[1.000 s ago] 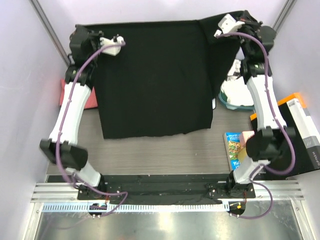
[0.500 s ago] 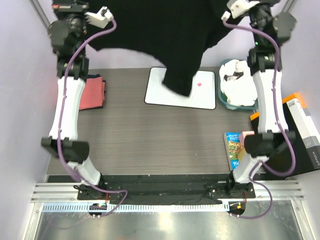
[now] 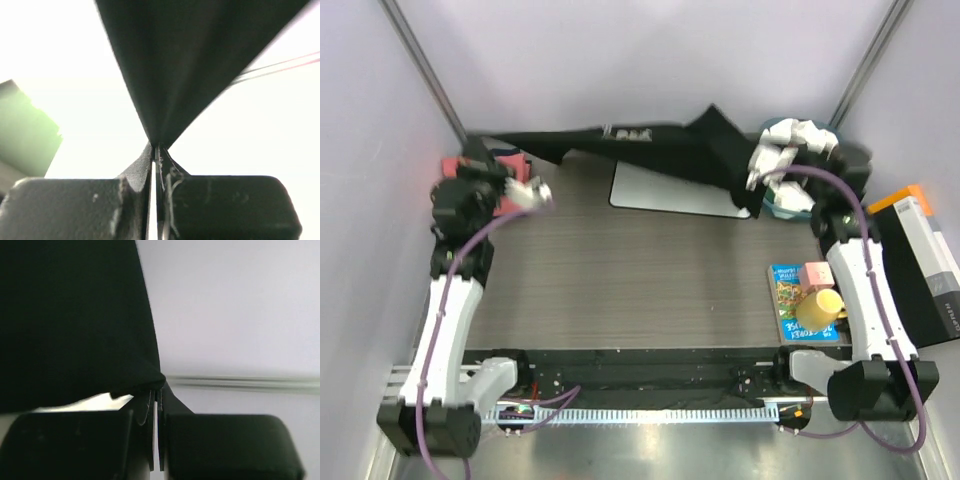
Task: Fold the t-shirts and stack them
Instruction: Flatten out the tshirt
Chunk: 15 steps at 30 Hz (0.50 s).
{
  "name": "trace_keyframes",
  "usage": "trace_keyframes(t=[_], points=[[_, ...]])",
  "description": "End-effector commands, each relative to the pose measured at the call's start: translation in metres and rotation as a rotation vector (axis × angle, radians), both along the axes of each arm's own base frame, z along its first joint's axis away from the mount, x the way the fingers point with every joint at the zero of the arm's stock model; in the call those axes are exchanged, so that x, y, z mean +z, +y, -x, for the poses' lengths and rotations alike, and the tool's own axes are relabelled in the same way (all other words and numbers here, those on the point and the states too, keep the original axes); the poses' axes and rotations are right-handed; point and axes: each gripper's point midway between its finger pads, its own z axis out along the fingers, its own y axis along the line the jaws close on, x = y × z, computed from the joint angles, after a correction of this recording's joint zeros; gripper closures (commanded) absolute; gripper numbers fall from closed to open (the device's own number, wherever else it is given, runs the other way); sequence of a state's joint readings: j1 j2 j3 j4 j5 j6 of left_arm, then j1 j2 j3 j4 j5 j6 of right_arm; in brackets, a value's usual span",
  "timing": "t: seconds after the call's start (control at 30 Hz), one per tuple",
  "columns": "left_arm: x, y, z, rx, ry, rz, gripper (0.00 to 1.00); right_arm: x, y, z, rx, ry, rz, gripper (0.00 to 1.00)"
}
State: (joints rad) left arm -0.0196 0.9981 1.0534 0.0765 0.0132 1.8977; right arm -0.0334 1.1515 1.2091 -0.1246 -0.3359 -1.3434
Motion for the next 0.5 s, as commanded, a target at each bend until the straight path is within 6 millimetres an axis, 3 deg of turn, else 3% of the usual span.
trace_keyframes(t=[0.0,0.03,0.07,0.1,0.13,0.2,0.33,0.47], points=[[-0.113,-0.021,0.067,-0.132,0.346,-0.108,1.0,-0.162,0.008,0.083,0.091,0.482,0.094,0.99],[-0.138,-0.024,0.078,-0.151,0.426,-0.139,1.0,-0.175,0.009,0.093,0.103,0.529,0.1,0.99],[-0.18,-0.024,0.093,-0.162,0.573,-0.149,1.0,-0.185,0.01,0.102,0.114,0.576,0.101,0.99],[-0.191,-0.023,0.101,-0.162,0.617,-0.144,1.0,-0.203,0.011,0.12,0.129,0.676,0.104,0.99],[-0.215,-0.022,0.115,-0.168,0.727,-0.151,1.0,-0.207,0.01,0.127,0.133,0.714,0.116,0.99],[-0.229,-0.018,0.123,-0.156,0.807,-0.167,1.0,-0.224,0.01,0.147,0.162,0.825,0.154,0.99],[-0.263,-0.013,0.147,-0.158,1.015,-0.198,1.0,-0.232,0.006,0.165,0.175,0.926,0.193,0.99],[-0.274,-0.004,0.165,-0.124,1.174,-0.213,1.0,-0.239,0.004,0.183,0.189,0.997,0.217,0.99]])
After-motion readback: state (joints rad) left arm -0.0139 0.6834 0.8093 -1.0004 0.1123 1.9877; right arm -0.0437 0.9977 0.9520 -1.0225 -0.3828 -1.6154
